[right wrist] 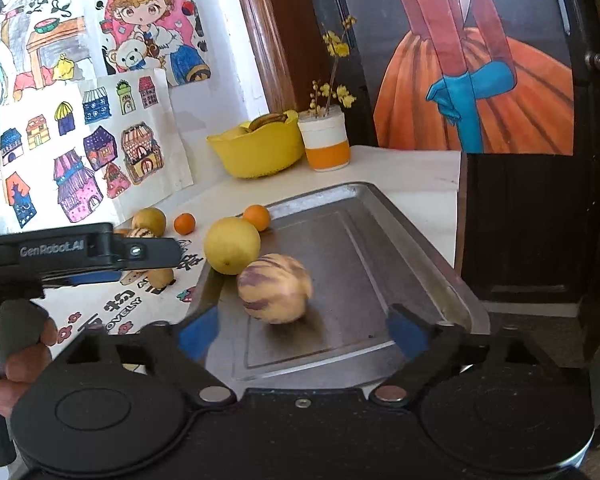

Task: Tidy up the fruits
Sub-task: 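Lower the brown fruit into the tray with the left tool while the right tool releases the pepino there, then move the left tool to another striped pepino while the right tool reaches a small brown fruit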

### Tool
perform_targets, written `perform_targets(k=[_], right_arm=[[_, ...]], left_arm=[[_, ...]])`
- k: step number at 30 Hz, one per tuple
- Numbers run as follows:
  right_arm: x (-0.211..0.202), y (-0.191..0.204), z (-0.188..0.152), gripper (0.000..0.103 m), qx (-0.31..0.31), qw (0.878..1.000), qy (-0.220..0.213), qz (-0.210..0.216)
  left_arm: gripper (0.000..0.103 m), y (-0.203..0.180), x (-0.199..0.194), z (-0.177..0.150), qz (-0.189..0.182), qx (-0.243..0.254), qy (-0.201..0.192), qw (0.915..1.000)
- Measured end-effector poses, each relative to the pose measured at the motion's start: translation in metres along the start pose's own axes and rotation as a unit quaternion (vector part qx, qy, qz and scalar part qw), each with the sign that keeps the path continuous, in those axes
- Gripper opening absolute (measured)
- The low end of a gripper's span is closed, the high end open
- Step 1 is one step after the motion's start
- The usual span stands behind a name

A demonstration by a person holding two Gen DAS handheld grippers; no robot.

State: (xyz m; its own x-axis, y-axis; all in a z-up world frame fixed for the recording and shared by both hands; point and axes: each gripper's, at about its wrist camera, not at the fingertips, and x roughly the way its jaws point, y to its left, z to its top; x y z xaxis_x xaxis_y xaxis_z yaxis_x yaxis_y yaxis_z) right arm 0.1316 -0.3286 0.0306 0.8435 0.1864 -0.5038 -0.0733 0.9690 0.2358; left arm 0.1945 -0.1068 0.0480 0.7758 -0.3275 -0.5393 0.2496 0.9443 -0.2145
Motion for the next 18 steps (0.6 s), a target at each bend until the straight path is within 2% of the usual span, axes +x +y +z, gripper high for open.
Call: perform_targets(k=[1, 5, 10, 18], right_arm=[[-0.003, 0.002, 0.0, 0.102, -0.001, 1.0, -0.002, -0.001], [-0.017, 0.013, -0.004, 0.102, -0.006, 1.0, -0.008, -0.002], [-0.03, 0.033, -0.015, 0.102, -0.007, 1.0, -0.002, 0.001], [-0.041, 0.079, -0.04, 0.102, -0.039, 0.998, 0.042, 0.037]], left_arm=[[0.102, 0.003, -0.005, -0.002, 0.005, -0.003, -0.005, 1.0], [0.102, 0.017, -0.028, -0.011, 0.025, -0.027, -0.022, 0.9991], [0.103, 0.039, -0.051, -0.032, 0.051, -0.051, -0.017, 0.9972], [0.103, 0.072, -0.081, -0.051, 0.109, -0.052, -0.005, 0.9927]])
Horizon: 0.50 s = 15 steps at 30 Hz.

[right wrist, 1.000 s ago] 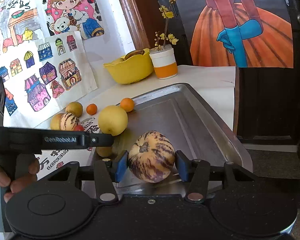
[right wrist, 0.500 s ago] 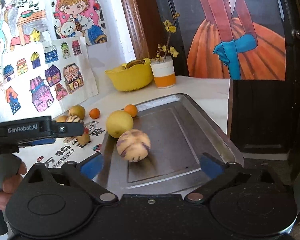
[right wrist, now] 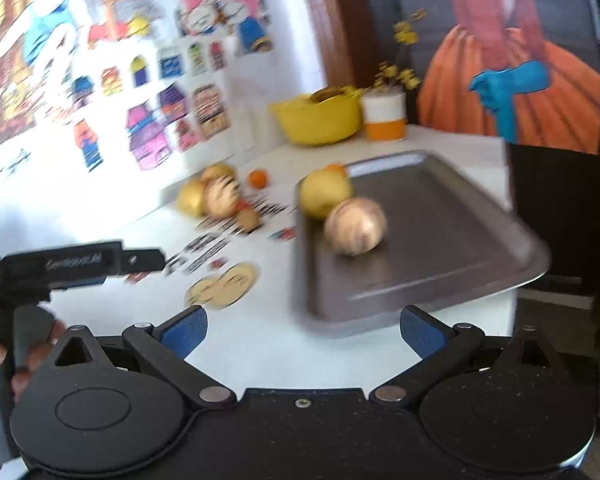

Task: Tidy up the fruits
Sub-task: 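Move the left tool to another striped pepino while the right tool reaches a small brown fruit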

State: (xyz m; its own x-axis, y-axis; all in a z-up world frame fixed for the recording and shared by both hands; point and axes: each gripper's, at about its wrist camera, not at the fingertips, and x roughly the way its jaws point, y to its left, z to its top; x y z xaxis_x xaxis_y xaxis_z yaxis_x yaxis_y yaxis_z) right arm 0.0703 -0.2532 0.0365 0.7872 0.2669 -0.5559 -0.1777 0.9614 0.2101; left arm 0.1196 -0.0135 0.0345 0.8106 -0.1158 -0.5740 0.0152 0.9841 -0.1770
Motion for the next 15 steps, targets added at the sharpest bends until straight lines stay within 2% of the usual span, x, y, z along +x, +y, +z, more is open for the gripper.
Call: perform_targets(k=[10, 15], right_arm=[[0.019, 0.054, -0.006, 0.102, -0.065, 0.996, 0.056, 0.022], [0.036, 0.069, 0.003, 0.102, -0.082, 0.994, 0.062, 0.022]], left_arm=[[0.103, 0.042, -0.013, -0.009, 0.051, 0.004, 0.016, 0.9986], [0.103, 0.055, -0.011, -0.003, 0.05, 0.017, 0.012, 0.9985]])
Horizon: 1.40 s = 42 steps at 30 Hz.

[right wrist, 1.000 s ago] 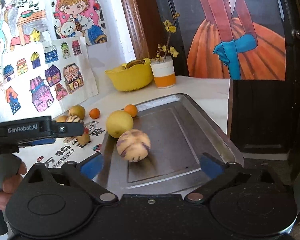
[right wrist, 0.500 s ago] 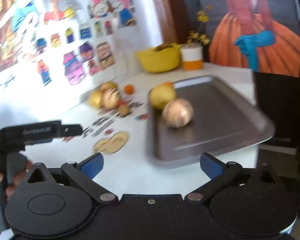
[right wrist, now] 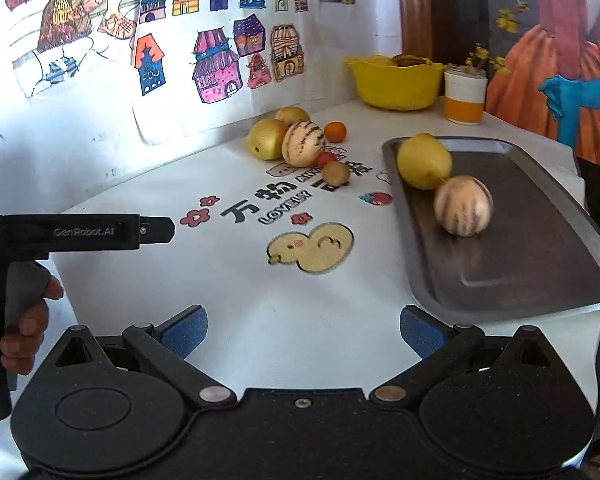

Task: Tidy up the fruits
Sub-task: 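Move the left tool to another striped pepino while the right tool reaches a small brown fruit, then grasp the striped pepino with the left tool while the right tool grasps the small brown fruit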

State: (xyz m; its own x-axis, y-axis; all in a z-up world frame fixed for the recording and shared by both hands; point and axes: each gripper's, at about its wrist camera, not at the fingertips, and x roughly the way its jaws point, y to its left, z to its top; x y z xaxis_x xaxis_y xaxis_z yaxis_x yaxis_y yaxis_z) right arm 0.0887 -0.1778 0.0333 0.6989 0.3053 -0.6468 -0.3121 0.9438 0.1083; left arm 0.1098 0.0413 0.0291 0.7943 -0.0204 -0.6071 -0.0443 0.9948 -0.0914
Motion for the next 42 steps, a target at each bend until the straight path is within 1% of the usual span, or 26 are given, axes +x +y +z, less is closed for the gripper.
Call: perform_targets(k=[6, 13, 17, 20, 22, 23, 26, 29, 31, 34, 37, 39, 42], right_arm=[[0.023, 0.005, 0.023, 0.102, -0.012, 1.0, -0.003, 0.0], [0.051, 0.002, 0.052, 0.102, -0.038, 0.999, -0.012, -0.009], [0.068, -0.006, 0.07, 0.102, -0.055, 0.998, -0.024, -0.017], [0.078, -0.012, 0.081, 0.102, -0.075, 0.996, -0.036, -0.022], [0.084, -0.014, 0.087, 0.097, -0.089, 0.995, -0.037, -0.025], [0.087, -0.015, 0.09, 0.097, -0.1, 0.994, -0.037, -0.025], [0.095, -0.017, 0.096, 0.094, -0.127, 0.991, -0.038, -0.023], [0.104, -0.017, 0.1, 0.09, -0.147, 0.988, -0.037, -0.021], [0.11, -0.018, 0.102, 0.087, -0.153, 0.987, -0.036, -0.021], [0.118, -0.022, 0.103, 0.082, -0.146, 0.988, -0.034, -0.02], [0.124, -0.026, 0.104, 0.08, -0.133, 0.991, -0.031, -0.014], [0.128, -0.028, 0.105, 0.079, -0.125, 0.992, -0.027, -0.008], [0.133, -0.032, 0.105, 0.074, -0.115, 0.993, -0.022, 0.001]], left_arm=[[0.103, 0.008, 0.016, 0.019, -0.014, -0.003, 0.005, 0.9999], [0.103, 0.002, 0.043, 0.044, -0.024, 0.011, 0.009, 0.9996], [0.103, -0.011, 0.055, 0.061, -0.046, 0.032, -0.011, 0.9984], [0.102, -0.024, 0.066, 0.074, -0.067, 0.056, -0.03, 0.9957], [0.102, -0.032, 0.073, 0.081, -0.08, 0.072, -0.042, 0.9933], [0.102, -0.036, 0.078, 0.085, -0.085, 0.08, -0.046, 0.9921], [0.102, -0.048, 0.091, 0.093, -0.086, 0.103, -0.052, 0.9896], [0.102, -0.059, 0.103, 0.099, -0.092, 0.131, -0.059, 0.9853], [0.102, -0.064, 0.109, 0.1, -0.102, 0.152, -0.065, 0.981], [0.102, -0.07, 0.112, 0.098, -0.116, 0.18, -0.085, 0.9733], [0.102, -0.074, 0.114, 0.096, -0.125, 0.206, -0.097, 0.9656], [0.1, -0.075, 0.116, 0.094, -0.135, 0.217, -0.095, 0.9622], [0.098, -0.075, 0.122, 0.093, -0.147, 0.229, -0.086, 0.9585]])
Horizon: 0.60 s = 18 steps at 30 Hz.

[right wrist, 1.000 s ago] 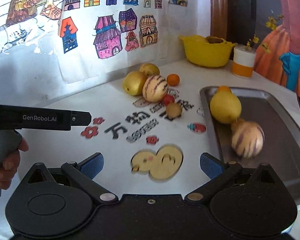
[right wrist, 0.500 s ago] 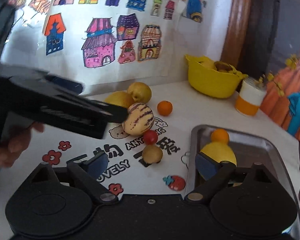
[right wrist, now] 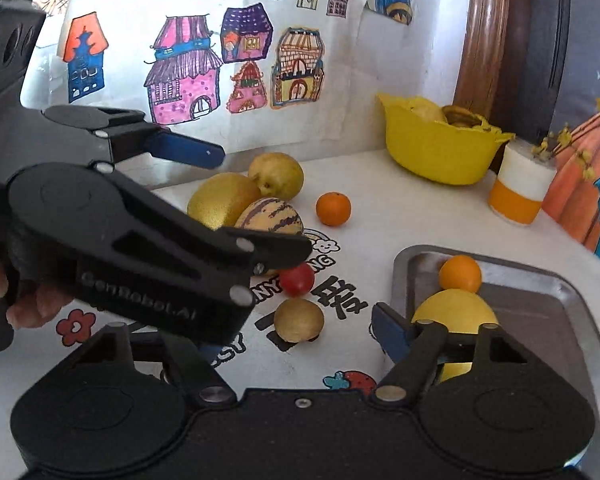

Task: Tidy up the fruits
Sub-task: 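Grasp the striped pepino with the left tool while the right tool grasps the small brown fruit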

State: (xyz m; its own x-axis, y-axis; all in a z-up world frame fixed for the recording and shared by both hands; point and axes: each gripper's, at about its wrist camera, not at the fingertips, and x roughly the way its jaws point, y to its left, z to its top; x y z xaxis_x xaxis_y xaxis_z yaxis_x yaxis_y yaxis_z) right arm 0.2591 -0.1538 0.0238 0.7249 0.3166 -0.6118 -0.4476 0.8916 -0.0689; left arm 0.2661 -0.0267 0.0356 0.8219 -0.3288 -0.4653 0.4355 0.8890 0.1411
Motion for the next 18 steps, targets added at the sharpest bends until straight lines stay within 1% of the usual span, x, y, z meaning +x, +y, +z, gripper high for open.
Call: perform_targets(k=[3, 5, 6, 7, 9, 10, 13, 14, 16, 17, 18], right_arm=[[0.003, -0.002, -0.001, 0.069, 0.006, 1.0, 0.001, 0.006], [0.005, -0.003, -0.002, 0.064, 0.008, 1.0, 0.003, 0.009], [0.006, -0.003, -0.003, 0.061, 0.009, 1.0, 0.005, 0.011], [0.008, -0.003, -0.003, 0.058, 0.01, 1.0, 0.007, 0.011], [0.01, -0.004, -0.005, 0.054, 0.012, 1.0, 0.011, 0.013], [0.01, -0.005, -0.005, 0.053, 0.014, 1.0, 0.011, 0.014], [0.01, -0.006, -0.005, 0.051, 0.015, 1.0, 0.008, 0.015], [0.01, -0.006, -0.005, 0.05, 0.016, 1.0, 0.008, 0.016], [0.011, -0.007, -0.005, 0.048, 0.018, 1.0, 0.01, 0.017], [0.012, -0.007, -0.005, 0.048, 0.019, 1.0, 0.01, 0.019], [0.012, -0.008, -0.005, 0.048, 0.019, 1.0, 0.011, 0.019]], left_arm=[[0.092, 0.003, 0.006, -0.002, -0.009, -0.004, 0.011, 0.9999], [0.09, 0.004, 0.009, -0.002, -0.011, -0.005, 0.011, 0.9999], [0.087, 0.003, 0.01, -0.001, -0.01, -0.001, 0.011, 0.9999], [0.081, 0.002, 0.011, -0.001, -0.012, 0.003, 0.013, 0.9998], [0.074, -0.001, 0.016, 0.001, -0.016, 0.013, 0.02, 0.9996], [0.067, -0.003, 0.017, 0.001, -0.013, 0.019, 0.025, 0.9994], [0.061, -0.008, 0.023, 0.002, 0.0, 0.039, 0.032, 0.9987], [0.06, -0.009, 0.024, 0.003, 0.005, 0.043, 0.035, 0.9985], [0.058, -0.008, 0.026, 0.004, 0.009, 0.042, 0.044, 0.9981], [0.056, -0.007, 0.029, 0.004, 0.013, 0.04, 0.053, 0.9977], [0.053, -0.006, 0.029, 0.004, 0.015, 0.042, 0.053, 0.9976]])
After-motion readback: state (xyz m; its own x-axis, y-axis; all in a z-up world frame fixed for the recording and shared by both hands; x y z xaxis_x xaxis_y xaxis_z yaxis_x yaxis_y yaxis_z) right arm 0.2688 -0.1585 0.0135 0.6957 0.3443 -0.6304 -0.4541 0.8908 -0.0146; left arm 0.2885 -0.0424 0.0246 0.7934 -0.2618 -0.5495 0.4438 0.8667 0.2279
